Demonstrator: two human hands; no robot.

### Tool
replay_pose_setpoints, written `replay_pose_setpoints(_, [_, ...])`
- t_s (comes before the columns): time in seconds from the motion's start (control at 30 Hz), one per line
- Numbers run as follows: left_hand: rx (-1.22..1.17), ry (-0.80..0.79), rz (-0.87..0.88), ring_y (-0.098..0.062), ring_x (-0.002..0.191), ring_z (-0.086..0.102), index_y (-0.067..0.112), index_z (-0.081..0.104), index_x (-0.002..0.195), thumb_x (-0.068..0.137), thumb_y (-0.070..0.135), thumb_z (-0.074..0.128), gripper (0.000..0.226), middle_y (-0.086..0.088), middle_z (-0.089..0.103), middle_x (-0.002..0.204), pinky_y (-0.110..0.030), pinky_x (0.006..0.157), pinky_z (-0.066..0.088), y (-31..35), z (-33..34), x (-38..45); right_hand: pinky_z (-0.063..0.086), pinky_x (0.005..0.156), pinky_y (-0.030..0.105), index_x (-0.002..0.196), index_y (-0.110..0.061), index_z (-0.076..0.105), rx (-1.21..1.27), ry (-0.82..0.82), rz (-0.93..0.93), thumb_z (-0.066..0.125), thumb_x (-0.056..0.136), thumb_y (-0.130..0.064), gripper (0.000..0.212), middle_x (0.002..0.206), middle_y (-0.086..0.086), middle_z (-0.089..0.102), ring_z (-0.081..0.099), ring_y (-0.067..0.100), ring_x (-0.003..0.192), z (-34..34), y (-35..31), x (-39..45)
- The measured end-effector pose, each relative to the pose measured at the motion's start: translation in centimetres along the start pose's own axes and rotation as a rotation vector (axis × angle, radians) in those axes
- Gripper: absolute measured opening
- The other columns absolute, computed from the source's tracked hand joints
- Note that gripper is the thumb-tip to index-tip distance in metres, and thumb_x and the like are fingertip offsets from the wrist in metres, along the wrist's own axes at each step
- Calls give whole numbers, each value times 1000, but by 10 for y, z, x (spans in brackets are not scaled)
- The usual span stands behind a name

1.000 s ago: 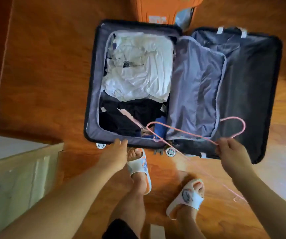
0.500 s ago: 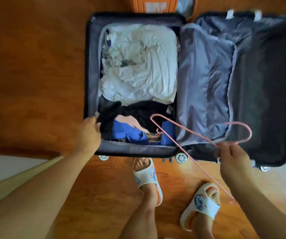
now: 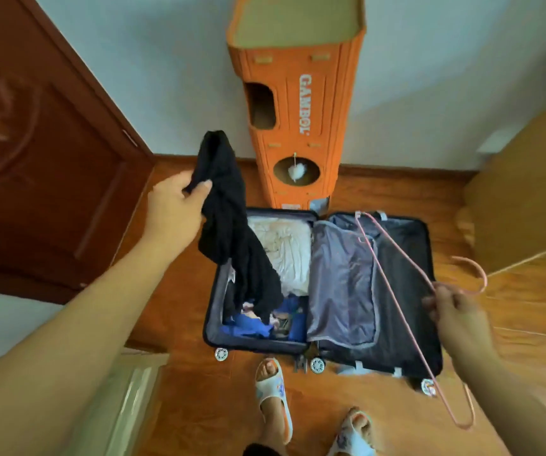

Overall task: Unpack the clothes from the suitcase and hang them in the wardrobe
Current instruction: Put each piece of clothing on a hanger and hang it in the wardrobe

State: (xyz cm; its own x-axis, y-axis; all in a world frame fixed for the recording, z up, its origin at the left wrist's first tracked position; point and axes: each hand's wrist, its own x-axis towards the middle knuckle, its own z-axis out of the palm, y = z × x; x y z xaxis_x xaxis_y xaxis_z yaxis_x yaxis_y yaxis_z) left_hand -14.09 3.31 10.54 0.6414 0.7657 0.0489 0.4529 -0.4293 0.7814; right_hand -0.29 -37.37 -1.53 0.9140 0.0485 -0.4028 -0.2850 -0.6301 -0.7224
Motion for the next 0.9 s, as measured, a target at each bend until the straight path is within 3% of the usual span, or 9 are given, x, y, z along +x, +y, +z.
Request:
replay_pose_setpoints(0.07, [40,-49,99,-15,72,68,20,71,87,95,37,62,21,2,71,77,-38,69,58,66,-26,-10,48,84,46,104,-17,70,42,-3,-105,46,103,-27,26,90,8,72,62,28,83,-41,-40,-17])
replay_pose_setpoints(0.13, [123,-91,216,-16,61,57,14,67,76,97,34,64,29,-6,66,68,-29,57,39,128,-49,-23,46,74,37,109,-13,69,58,-21,-214,48,103,-19,23,91,6,70,59,20,77,-75,-83,-30])
replay_pose_setpoints(0.2, [154,-139,293,-11,56,53,15,65,69,97,29,65,31,5,62,60,-23,51,29,186,-75,-35,45,69,32,115,-21,68,49,-70,-336,50,103,-18,22,94,4,69,59,17,78,-104,-134,-47])
replay_pose_setpoints(0.33, [166,-287,419,9,56,56,26,65,69,98,21,65,30,25,61,56,-8,52,36,287,-128,-59,36,58,26,110,-27,71,167,-189,-507,55,101,-23,19,79,-4,61,47,9,61,-153,-239,-93])
replay_pose_setpoints(0.47, [151,-437,489,0,82,71,25,78,91,96,26,69,10,16,77,85,-10,68,50,354,-163,-78,33,48,21,113,-22,69,385,-546,-533,58,93,-56,41,101,-3,70,40,8,54,-183,-339,-153])
replay_pose_setpoints(0.53, [190,-483,512,-2,85,72,28,79,94,94,28,71,7,12,78,89,-14,74,54,368,-166,-84,28,47,21,111,-15,68,448,-703,-567,59,95,-51,40,94,-4,71,41,7,50,-185,-374,-172])
replay_pose_setpoints(0.6, [231,-496,518,-2,84,72,34,78,90,93,29,73,7,13,77,88,-15,75,54,368,-165,-85,33,52,24,110,-7,67,395,-675,-637,61,99,-34,30,89,1,70,52,13,61,-189,-396,-174])
replay_pose_setpoints(0.73, [50,-403,369,-7,92,72,21,77,101,93,23,73,9,7,78,96,-31,94,57,335,-167,-69,22,53,28,101,-7,72,217,-419,-765,61,96,-16,15,74,1,52,32,14,61,-227,-410,-149])
replay_pose_setpoints(0.9, [61,-307,364,4,73,67,15,73,98,93,14,71,5,8,75,84,-18,71,51,324,-150,-68,30,46,20,94,-12,73,89,-378,-776,57,96,-10,16,63,-5,58,43,9,51,-251,-402,-141])
